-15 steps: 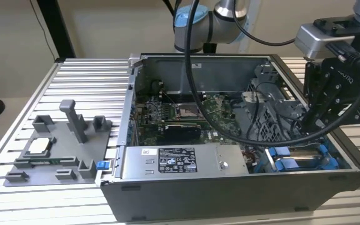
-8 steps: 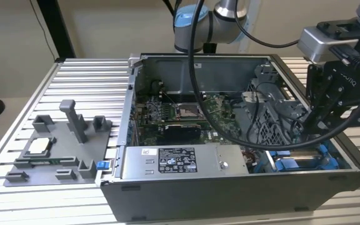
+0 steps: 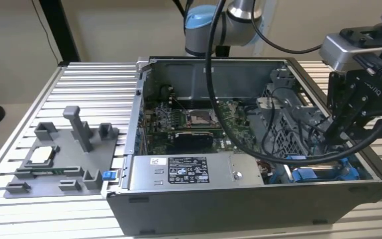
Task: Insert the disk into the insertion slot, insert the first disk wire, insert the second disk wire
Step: 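Insert the first disk wire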
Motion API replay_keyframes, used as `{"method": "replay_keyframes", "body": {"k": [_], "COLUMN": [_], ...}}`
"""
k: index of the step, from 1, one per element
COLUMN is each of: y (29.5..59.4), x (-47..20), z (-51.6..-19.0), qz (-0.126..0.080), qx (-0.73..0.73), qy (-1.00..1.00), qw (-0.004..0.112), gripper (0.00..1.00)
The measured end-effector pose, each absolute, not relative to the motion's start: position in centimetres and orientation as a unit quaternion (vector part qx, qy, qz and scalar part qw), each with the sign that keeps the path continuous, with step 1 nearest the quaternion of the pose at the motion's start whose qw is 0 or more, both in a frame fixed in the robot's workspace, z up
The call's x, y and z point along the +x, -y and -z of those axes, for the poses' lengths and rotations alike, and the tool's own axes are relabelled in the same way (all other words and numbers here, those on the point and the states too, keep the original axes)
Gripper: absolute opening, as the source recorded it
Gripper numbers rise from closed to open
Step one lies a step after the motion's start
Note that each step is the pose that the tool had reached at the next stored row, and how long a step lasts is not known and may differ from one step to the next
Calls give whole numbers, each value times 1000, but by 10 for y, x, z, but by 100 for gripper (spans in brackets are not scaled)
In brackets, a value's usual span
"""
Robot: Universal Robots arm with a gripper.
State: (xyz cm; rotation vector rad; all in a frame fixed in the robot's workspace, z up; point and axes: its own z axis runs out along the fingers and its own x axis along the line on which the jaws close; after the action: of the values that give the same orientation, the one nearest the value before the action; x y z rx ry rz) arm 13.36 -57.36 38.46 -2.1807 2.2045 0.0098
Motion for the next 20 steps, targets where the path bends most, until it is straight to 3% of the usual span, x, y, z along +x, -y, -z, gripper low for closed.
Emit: {"method": "replay_keyframes", "body": {"k": [20], "y": [573], "x": [153], "z": [-364], "qz": [-3], "qx": [-703], "qy": [-711], "qw": [20], "gripper": [0]}}
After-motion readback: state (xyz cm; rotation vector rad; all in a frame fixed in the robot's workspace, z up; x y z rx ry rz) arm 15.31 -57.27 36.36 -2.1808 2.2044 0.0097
